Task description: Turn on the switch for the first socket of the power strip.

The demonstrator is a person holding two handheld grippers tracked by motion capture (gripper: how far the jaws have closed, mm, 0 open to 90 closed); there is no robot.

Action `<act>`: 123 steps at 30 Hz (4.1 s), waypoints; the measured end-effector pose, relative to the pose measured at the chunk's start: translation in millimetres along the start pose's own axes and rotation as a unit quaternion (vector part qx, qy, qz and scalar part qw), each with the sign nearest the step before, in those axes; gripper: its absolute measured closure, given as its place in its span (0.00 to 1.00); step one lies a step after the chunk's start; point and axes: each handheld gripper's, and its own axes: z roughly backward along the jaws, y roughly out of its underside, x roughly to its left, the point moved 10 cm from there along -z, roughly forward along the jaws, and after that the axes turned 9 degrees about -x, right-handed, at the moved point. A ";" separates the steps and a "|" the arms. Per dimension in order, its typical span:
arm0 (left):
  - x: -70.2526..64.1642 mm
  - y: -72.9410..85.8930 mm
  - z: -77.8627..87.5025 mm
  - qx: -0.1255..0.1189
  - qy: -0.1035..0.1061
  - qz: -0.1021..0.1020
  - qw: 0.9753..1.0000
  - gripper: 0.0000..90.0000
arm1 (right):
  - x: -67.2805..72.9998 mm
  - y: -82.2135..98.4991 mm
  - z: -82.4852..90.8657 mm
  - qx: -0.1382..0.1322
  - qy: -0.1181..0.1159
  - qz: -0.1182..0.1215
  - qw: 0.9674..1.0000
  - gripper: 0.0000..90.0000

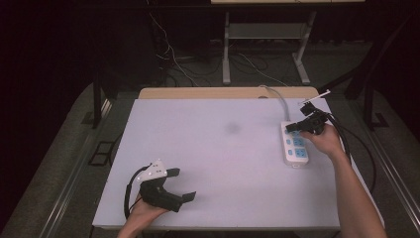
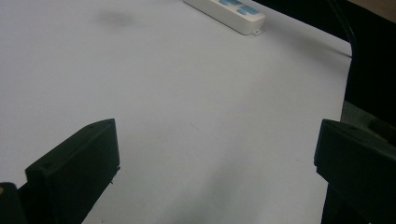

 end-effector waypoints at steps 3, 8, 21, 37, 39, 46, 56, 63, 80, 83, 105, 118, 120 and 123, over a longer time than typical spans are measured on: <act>0.6 0.7 -0.1 0.002 -0.001 0.000 1.000 0.00 | -0.2 0.7 -0.8 0.001 -0.001 -0.002 1.000 0.99; 0.2 1.1 -0.6 0.004 0.000 -0.001 1.000 0.00 | 0.2 0.7 -4.4 -0.005 -0.005 -0.008 1.000 0.99; -1.0 2.4 -1.6 0.010 0.001 -0.006 1.000 0.00 | -0.8 2.3 -5.5 -0.011 -0.011 -0.005 1.000 1.00; 0.2 2.9 -1.8 0.012 0.000 -0.008 1.000 0.00 | -4.7 4.0 -4.1 -0.022 -0.001 -0.001 1.000 1.00; 0.6 2.9 -1.7 0.012 0.000 -0.008 1.000 0.00 | -8.6 4.9 -2.7 -0.021 0.001 -0.003 1.000 1.00; 2.6 2.8 -2.1 0.013 -0.002 -0.006 1.000 0.00 | -7.3 5.0 -2.6 -0.023 0.006 0.000 1.000 1.00; 3.2 2.7 -1.3 0.011 -0.004 -0.004 1.000 0.00 | -2.8 3.4 -1.6 -0.029 -0.012 -0.006 0.999 1.00; 2.5 2.6 -0.9 0.010 -0.003 -0.004 1.000 0.00 | -0.1 0.4 -7.3 -0.031 -0.010 0.000 0.999 1.00; 0.1 3.2 -1.9 0.013 0.000 -0.010 1.000 0.00 | -0.3 4.5 -8.3 -0.045 0.009 0.010 0.999 1.00; 1.1 3.1 -1.7 0.012 -0.001 -0.006 1.000 0.00 | -0.1 4.2 -8.2 -0.042 0.011 0.009 0.999 1.00; -0.6 2.2 -2.0 0.009 0.004 -0.004 1.000 0.00 | 19.4 -4.2 17.1 -0.058 0.011 0.003 0.998 1.00; -2.8 1.2 -1.8 0.006 0.009 -0.003 1.000 0.00 | 34.9 -1.2 44.3 -0.072 0.014 -0.011 0.997 0.94; -2.9 1.1 -2.0 0.006 0.009 -0.002 1.000 0.00 | 37.1 -0.9 46.1 -0.074 0.013 -0.012 0.997 0.92; -3.2 1.0 -2.0 0.007 0.010 -0.003 1.000 0.00 | 44.8 0.6 52.6 -0.082 0.017 -0.019 0.996 0.78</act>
